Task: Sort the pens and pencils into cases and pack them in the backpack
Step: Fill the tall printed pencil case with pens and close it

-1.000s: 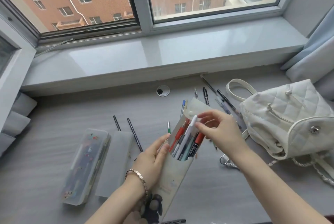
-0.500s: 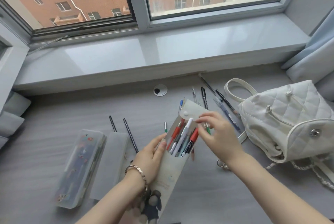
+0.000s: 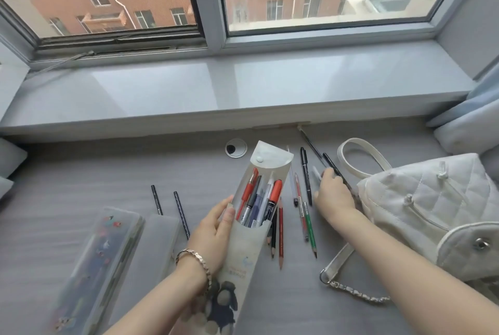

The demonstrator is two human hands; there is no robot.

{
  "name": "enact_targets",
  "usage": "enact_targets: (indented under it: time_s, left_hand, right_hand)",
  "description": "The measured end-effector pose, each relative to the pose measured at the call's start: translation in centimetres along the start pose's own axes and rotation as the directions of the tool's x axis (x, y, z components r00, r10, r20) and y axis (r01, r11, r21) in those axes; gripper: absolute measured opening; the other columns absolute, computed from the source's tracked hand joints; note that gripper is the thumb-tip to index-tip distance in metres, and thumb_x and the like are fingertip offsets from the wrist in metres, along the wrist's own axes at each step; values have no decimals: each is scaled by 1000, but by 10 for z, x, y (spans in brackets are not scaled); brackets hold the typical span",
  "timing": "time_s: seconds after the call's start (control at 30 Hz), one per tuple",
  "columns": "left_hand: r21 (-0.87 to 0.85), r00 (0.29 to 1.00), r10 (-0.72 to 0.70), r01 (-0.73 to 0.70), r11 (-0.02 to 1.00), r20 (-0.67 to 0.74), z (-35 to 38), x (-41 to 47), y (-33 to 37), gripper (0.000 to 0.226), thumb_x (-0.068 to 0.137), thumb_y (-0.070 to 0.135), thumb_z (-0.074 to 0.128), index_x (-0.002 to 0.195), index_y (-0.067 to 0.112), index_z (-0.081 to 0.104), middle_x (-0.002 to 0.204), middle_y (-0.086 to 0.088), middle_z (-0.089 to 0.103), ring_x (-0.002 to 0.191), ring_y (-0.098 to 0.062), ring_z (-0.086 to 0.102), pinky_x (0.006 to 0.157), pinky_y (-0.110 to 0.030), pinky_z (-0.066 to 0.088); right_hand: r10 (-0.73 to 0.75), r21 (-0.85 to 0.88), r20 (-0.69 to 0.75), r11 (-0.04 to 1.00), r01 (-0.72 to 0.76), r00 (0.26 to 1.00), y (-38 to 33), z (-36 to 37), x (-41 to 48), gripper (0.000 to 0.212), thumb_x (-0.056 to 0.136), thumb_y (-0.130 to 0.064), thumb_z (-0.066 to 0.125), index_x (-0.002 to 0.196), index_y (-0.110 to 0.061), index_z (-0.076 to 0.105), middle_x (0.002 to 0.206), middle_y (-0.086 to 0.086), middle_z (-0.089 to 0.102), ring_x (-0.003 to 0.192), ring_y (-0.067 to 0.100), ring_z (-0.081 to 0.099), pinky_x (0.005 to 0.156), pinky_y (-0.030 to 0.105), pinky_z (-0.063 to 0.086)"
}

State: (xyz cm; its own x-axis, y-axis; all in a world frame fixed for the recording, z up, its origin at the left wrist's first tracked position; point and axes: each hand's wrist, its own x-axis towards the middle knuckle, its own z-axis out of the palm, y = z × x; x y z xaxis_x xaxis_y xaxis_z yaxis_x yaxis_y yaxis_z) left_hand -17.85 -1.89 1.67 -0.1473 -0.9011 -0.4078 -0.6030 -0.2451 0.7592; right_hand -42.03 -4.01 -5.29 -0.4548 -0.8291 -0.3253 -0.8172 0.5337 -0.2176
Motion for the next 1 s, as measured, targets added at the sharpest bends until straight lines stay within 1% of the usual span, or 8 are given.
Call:
enact_targets:
  time_s: [0.1, 0.47, 0.6, 0.67, 0.73, 0.8, 0.87, 1.0]
  left_hand:
    - [-4, 1000, -7, 7, 1000, 3, -1, 9, 2, 38, 95, 41, 34, 132, 36, 44, 123, 13, 57, 104, 0, 49, 86, -19, 36]
    - [-32, 1000, -30, 30, 999, 1, -7, 31, 4, 35, 94, 42, 34, 128, 42, 45, 113, 17, 60, 103, -1, 55, 85, -19, 42]
    - [-45, 999, -33, 33, 998, 4, -9, 28, -7, 32, 94, 43, 35, 124, 45, 47, 116, 17, 61, 109, -3, 56, 97, -29, 46]
    - [-45, 999, -31, 32, 998, 9, -10, 24, -10, 29, 94, 42, 36, 120, 49, 46, 113, 19, 61, 108, -2, 57, 96, -27, 45]
    - [-36, 999, -44, 44, 998, 14, -9, 20, -12, 30, 94, 41, 36, 122, 47, 47, 108, 20, 61, 105, -2, 57, 94, -24, 45]
    - [-27, 999, -49, 50, 998, 21, -7, 14, -11, 34, 95, 42, 35, 127, 43, 46, 109, 19, 60, 105, -2, 56, 92, -22, 44]
    - [-10, 998, -35, 36, 999, 44, -4, 7, -8, 34, 95, 42, 35, 126, 44, 46, 108, 21, 60, 100, 2, 55, 83, -16, 43]
    - [-2, 995, 13, -12, 1000, 102, 3, -6, -6, 28, 93, 46, 36, 118, 54, 45, 104, 27, 61, 97, 12, 54, 82, -10, 43]
  right_hand:
    - [-60, 142, -18, 988, 62, 998, -14, -17, 20, 31, 88, -1, 42, 118, 4, 38, 119, 23, 46, 102, 39, 53, 73, 36, 39]
    - [35, -56, -5, 998, -35, 999, -41, -27, 89, 30, 91, -10, 47, 119, -1, 45, 124, 20, 49, 109, 38, 55, 87, 38, 44]
    - [80, 213, -110, 975, -56, 991, -43, -38, 74, 27, 90, -17, 39, 107, -1, 52, 101, 19, 56, 97, 36, 56, 77, 37, 41]
    - [106, 550, -79, 834, -45, 991, -46, -53, 59, 17, 92, -16, 35, 94, -7, 49, 87, 14, 53, 80, 31, 54, 69, 34, 41]
    - [65, 923, 85, 371, -103, 994, -53, -73, 34, 16, 95, -5, 32, 86, -11, 44, 75, 10, 50, 66, 24, 54, 63, 34, 51]
    - [-128, 981, 165, -78, -175, 978, -61, -91, -2, 20, 96, 2, 31, 89, -12, 44, 70, 8, 52, 64, 20, 59, 70, 34, 57]
    - [-239, 970, 120, -178, -165, 964, -69, -92, -34, 19, 97, 1, 32, 96, -11, 47, 70, 6, 58, 70, 19, 64, 76, 35, 57]
    - [-336, 992, 92, -49, -115, 937, -79, -59, -76, 31, 89, 11, 42, 104, -15, 49, 84, 5, 61, 83, 18, 67, 85, 32, 53]
